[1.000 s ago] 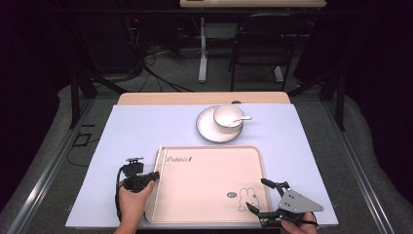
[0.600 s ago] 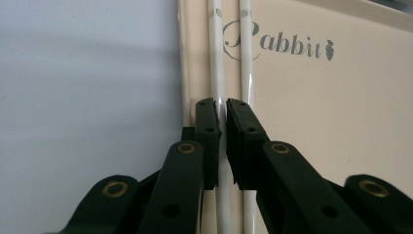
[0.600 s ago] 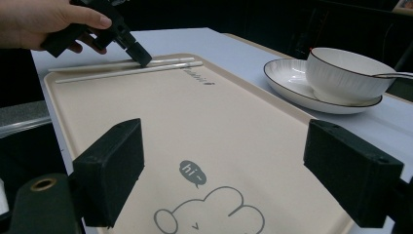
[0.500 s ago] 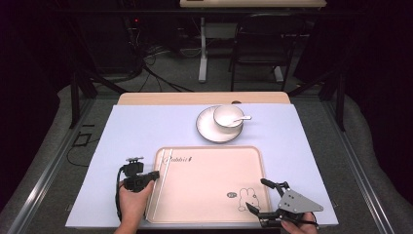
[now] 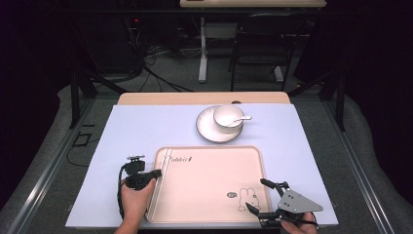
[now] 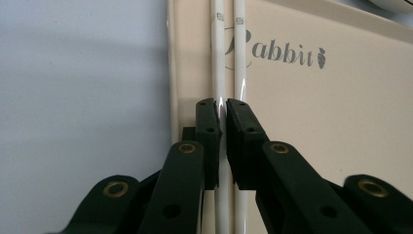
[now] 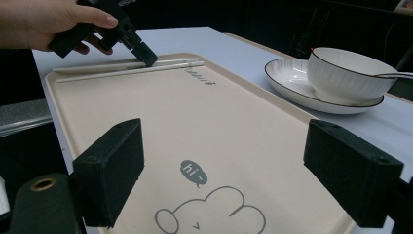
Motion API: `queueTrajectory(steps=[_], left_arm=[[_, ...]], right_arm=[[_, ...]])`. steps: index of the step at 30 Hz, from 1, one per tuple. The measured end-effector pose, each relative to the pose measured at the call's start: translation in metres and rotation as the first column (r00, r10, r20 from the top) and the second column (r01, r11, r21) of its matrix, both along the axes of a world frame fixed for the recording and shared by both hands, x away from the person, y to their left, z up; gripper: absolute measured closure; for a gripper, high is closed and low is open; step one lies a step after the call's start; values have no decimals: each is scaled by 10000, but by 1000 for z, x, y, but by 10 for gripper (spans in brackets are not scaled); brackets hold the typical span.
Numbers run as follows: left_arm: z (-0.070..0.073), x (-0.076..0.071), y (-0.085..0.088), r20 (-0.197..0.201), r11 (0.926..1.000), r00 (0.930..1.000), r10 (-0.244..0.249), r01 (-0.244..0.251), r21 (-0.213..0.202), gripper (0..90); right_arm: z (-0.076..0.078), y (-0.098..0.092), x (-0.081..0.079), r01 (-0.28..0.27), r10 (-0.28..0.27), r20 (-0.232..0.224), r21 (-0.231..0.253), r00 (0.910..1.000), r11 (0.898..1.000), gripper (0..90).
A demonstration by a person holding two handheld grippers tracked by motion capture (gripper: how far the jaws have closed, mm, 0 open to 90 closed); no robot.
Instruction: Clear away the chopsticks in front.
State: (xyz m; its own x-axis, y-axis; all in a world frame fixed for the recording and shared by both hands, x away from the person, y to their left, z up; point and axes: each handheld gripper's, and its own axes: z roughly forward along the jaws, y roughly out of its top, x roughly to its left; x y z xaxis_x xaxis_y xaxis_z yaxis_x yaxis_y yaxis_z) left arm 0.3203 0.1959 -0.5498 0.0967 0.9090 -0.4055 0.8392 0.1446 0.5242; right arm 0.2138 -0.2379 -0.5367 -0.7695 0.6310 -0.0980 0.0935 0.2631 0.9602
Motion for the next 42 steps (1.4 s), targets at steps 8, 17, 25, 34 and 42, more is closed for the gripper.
queueTrajectory(steps=[8, 17, 25, 34, 42], left_arm=[[0, 0, -2, 148, 9999, 9998, -122, 122, 20, 812], [5, -2, -3, 442, 9997, 9988, -228, 225, 58, 753], [8, -5, -5, 657, 9991, 9970, -407, 412, -73, 701], [12, -5, -7, 808, 9979, 9951, -576, 599, -263, 657], [17, -6, -8, 1132, 9970, 9911, -697, 730, -250, 605]], right_arm=[[0, 0, 0, 2, -2, 14, -8, 10000, 10000, 145], [0, 0, 0, -3, 3, 16, -9, 10000, 10000, 145], [0, 0, 0, 1, -1, 21, -14, 10000, 10000, 145], [0, -1, 1, 13, -13, 12, 9, 10000, 10000, 145], [0, 0, 0, 8, -8, -5, -2, 10000, 10000, 145]])
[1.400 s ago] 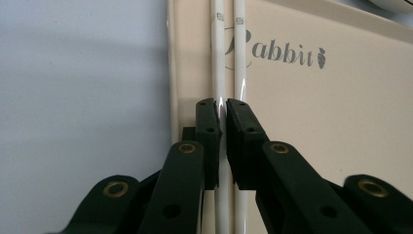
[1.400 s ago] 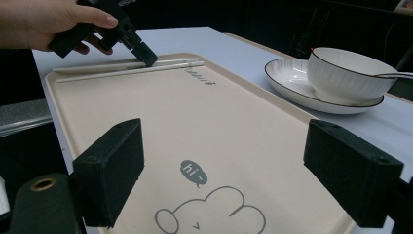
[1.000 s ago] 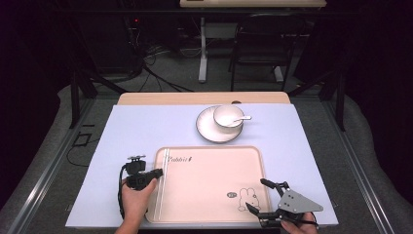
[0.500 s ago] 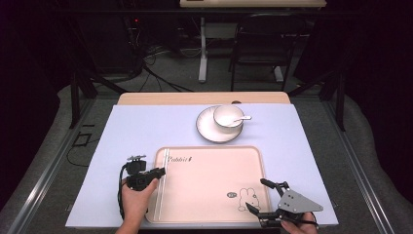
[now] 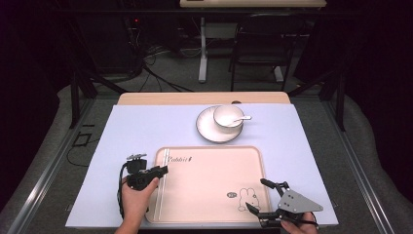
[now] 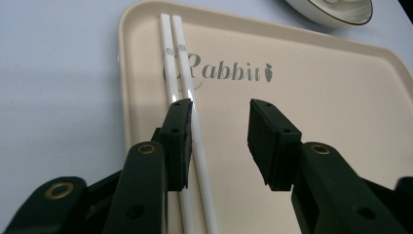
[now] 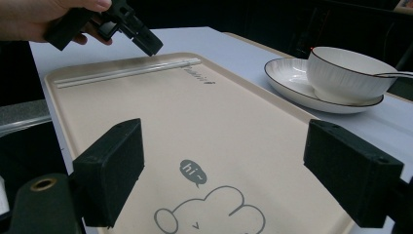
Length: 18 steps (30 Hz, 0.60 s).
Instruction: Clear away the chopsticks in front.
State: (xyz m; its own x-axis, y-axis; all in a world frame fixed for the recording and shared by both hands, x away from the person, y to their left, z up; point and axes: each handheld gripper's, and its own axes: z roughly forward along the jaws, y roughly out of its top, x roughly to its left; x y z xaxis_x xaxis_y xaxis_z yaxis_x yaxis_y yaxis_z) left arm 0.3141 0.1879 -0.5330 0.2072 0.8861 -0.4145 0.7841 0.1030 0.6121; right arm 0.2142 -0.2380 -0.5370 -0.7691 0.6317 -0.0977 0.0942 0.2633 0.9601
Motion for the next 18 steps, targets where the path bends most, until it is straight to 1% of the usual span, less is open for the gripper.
queueTrajectory(steps=[4, 7, 8, 9, 10, 11, 18], left_arm=[[2, 1, -1, 90, 10000, 10000, -35, 35, -30, 589], [3, 2, -3, 182, 10000, 9998, -75, 76, -47, 558], [4, 2, -5, 295, 9999, 9995, -138, 139, -36, 547], [4, 2, -5, 295, 9999, 9995, -138, 139, -36, 535], [5, 3, -6, 424, 9998, 9989, -185, 185, -3, 525], [5, 3, -6, 424, 9998, 9989, -185, 185, -3, 520], [13, 7, -14, 757, 9991, 9963, -405, 396, 126, 488]], right_arm=[[0, 0, 0, 17, -17, 7, 13, 10000, 10000, 145], [0, 0, 0, 39, -39, -13, 35, 10000, 10000, 145], [0, 0, 0, 29, -29, -7, 31, 10000, 10000, 145], [0, 0, 0, 29, -29, -4, 32, 10000, 10000, 145], [0, 0, 0, 29, -29, -7, 31, 10000, 10000, 144], [0, 0, 0, 29, -29, -5, 30, 10000, 10000, 145], [0, 0, 0, 62, -62, -24, 30, 10000, 10000, 145]])
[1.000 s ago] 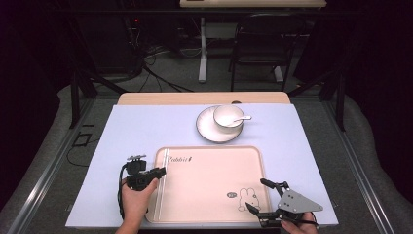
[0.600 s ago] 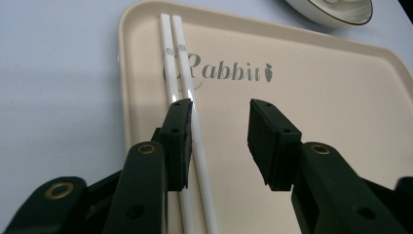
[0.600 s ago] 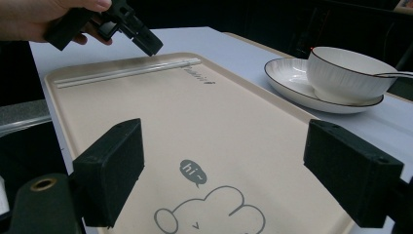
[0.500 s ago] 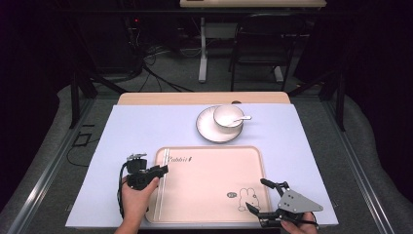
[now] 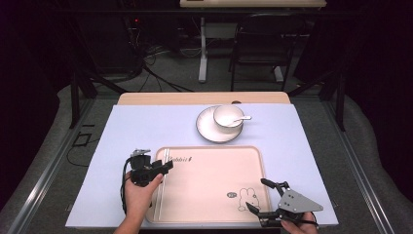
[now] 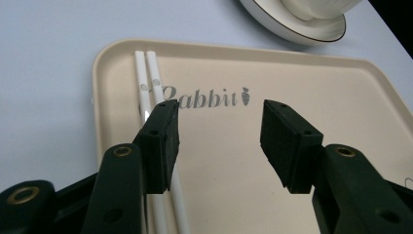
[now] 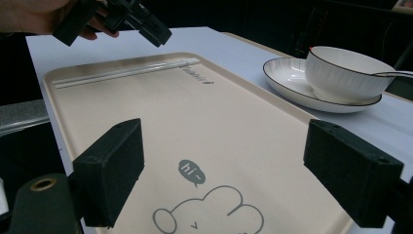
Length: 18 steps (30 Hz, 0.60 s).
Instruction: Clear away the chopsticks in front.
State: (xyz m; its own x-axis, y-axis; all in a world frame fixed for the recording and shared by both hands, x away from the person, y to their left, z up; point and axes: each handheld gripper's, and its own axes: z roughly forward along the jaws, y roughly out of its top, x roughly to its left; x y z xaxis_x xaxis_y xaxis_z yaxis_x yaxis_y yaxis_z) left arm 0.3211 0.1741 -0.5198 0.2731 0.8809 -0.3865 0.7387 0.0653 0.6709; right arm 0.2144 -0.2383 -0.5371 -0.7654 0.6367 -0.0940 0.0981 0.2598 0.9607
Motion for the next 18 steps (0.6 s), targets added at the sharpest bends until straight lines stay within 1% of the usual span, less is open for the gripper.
queueTrajectory(steps=[7, 9, 15, 18], left_arm=[[9, 7, -10, 151, 9997, 9996, -221, 219, 110, 488], [14, 13, -17, 134, 9992, 9991, -392, 391, 63, 489], [25, 28, -34, 236, 9969, 9968, -760, 755, 218, 490], [30, 33, -40, 305, 9963, 9961, -827, 819, 274, 482]], right_arm=[[0, 0, 0, 7, -7, 17, -8, 10000, 10000, 145], [0, 0, 0, 12, -12, 14, -14, 10000, 10000, 145], [0, 0, 0, 1, -1, 21, -25, 10000, 10000, 145], [0, 0, 0, 14, -14, 20, -25, 10000, 10000, 145]])
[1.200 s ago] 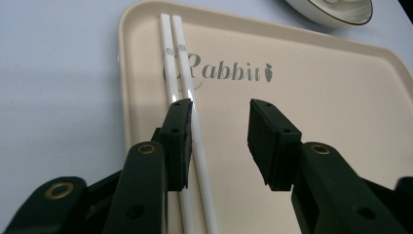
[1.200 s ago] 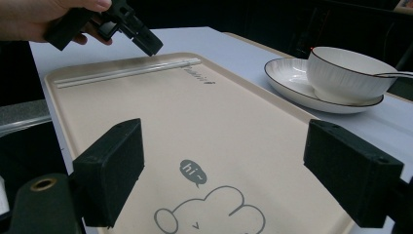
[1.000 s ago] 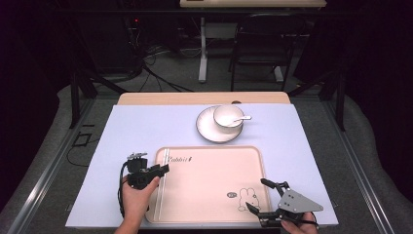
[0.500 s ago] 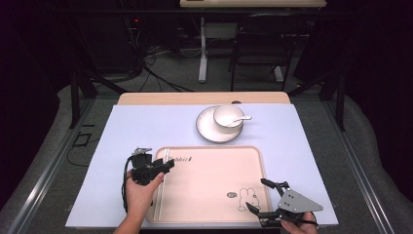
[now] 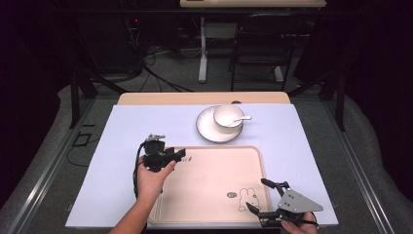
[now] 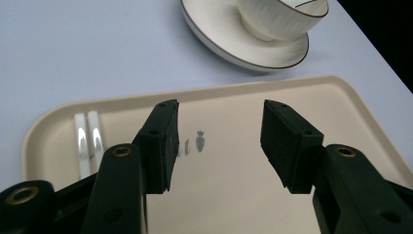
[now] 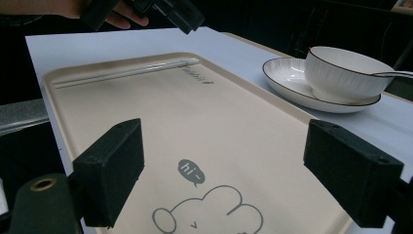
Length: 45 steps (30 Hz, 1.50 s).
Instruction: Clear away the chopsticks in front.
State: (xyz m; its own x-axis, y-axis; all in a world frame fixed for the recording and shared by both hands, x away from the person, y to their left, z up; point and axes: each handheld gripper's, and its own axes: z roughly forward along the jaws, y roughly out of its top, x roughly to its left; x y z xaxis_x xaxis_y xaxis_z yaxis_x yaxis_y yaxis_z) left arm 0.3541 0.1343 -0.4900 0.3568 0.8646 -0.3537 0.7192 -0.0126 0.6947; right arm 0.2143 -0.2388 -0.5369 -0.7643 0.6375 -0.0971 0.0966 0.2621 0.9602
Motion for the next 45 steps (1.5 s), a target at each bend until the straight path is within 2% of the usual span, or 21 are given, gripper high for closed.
queueTrajectory(steps=[3, 6, 22, 34, 38, 45], left_arm=[[5, 7, -7, 10, 10000, 10000, -85, 85, -18, 461], [11, 16, -17, 220, 9998, 9996, -168, 166, 65, 453], [20, 42, -47, 70, 9988, 9990, -452, 451, 166, 441], [29, 58, -64, 182, 9981, 9982, -573, 568, 246, 439], [30, 66, -76, 89, 9971, 9971, -753, 752, 144, 438], [35, 77, -97, 190, 9959, 9959, -884, 881, 200, 433]], right_arm=[[0, 0, 0, -16, 16, 34, -12, 10000, 10000, 145], [0, 0, 0, -15, 15, 39, -13, 10000, 10000, 145], [0, 0, 0, -29, 29, 32, -16, 10000, 10000, 145], [0, -1, 0, -18, 18, 33, -18, 10000, 10000, 145], [0, -1, 0, -4, 4, 52, -4, 10000, 10000, 145], [1, -2, 0, 87, -87, 32, 63, 10000, 9999, 145]])
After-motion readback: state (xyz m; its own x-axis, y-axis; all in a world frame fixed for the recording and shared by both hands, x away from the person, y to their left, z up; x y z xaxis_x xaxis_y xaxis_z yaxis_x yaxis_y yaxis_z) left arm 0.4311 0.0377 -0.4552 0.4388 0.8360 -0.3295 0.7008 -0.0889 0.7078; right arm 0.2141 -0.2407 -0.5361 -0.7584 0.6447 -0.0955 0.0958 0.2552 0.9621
